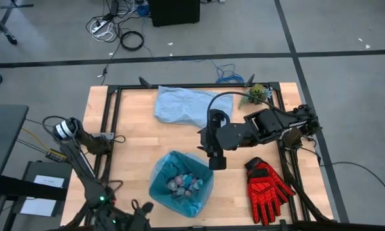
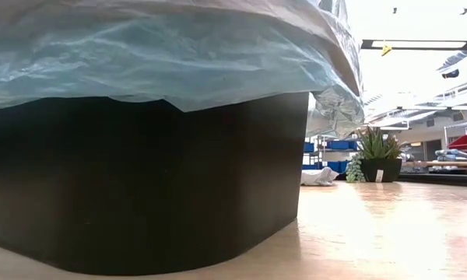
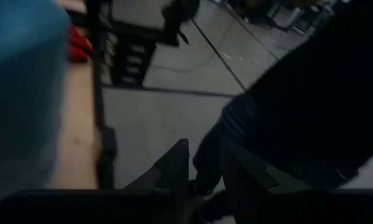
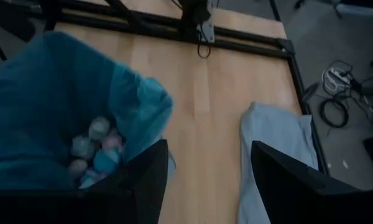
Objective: Place trash/remove bag and relplace
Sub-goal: Close the light blue trash bag
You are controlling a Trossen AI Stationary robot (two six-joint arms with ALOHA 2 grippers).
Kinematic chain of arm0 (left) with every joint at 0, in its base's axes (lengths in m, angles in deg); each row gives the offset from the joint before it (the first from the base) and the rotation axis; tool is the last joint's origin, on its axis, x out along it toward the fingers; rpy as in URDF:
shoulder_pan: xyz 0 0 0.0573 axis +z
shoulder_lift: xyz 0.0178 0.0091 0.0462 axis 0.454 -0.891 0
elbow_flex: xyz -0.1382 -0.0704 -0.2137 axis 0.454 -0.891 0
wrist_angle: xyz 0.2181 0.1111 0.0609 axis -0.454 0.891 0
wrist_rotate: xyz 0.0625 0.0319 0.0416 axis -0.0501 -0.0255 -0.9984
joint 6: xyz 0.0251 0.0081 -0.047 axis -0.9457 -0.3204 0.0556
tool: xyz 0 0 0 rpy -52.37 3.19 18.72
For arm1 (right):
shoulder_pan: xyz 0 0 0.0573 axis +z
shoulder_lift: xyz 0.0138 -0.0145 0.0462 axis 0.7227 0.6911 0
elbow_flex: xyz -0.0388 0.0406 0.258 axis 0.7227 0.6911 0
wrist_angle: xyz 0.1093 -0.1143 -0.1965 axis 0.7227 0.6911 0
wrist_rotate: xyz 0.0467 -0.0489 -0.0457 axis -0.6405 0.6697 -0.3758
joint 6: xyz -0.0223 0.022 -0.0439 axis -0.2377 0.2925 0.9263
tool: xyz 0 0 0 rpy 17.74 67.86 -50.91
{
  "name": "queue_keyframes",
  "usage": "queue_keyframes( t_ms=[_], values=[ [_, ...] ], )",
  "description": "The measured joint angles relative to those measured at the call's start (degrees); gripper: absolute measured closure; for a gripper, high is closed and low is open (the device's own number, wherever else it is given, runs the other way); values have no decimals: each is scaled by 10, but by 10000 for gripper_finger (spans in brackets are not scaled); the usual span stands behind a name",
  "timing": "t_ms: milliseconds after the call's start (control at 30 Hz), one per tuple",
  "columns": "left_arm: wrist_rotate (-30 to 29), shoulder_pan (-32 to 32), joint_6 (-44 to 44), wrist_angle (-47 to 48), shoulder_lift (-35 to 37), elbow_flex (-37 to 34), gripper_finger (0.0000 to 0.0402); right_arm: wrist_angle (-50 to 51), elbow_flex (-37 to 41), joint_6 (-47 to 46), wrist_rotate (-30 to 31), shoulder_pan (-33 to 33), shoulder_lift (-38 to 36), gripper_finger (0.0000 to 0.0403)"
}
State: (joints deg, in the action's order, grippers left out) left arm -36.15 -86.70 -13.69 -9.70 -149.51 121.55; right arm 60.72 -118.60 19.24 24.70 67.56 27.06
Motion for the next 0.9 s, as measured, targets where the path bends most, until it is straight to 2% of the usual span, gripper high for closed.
queue_keyframes(
  t_ms=[167, 233, 367, 467, 633, 767, 900],
  values=[
    [2, 9, 28, 17, -47, 26, 323, 28, 0, 2, 3, 13, 0, 188],
    [-15, 15, 47, 21, -60, 27, 324, 41, 0, -1, 8, 22, 0, 188],
    [-41, 39, 102, 21, -80, 28, 324, 78, 0, -39, 8, 44, -2, 188],
    [-43, 57, 103, 31, -93, 28, 324, 108, 0, -66, 12, 61, -3, 188],
    [-42, 76, 101, 124, -96, 28, 316, 114, 0, -84, 12, 84, -2, 188],
    [-41, 82, 102, 216, -97, 28, 312, 114, 0, -150, 14, 96, -1, 188],
    [-43, 86, 101, 273, -97, 28, 310, 116, 0, -205, 56, 113, -1, 190]
  ],
)
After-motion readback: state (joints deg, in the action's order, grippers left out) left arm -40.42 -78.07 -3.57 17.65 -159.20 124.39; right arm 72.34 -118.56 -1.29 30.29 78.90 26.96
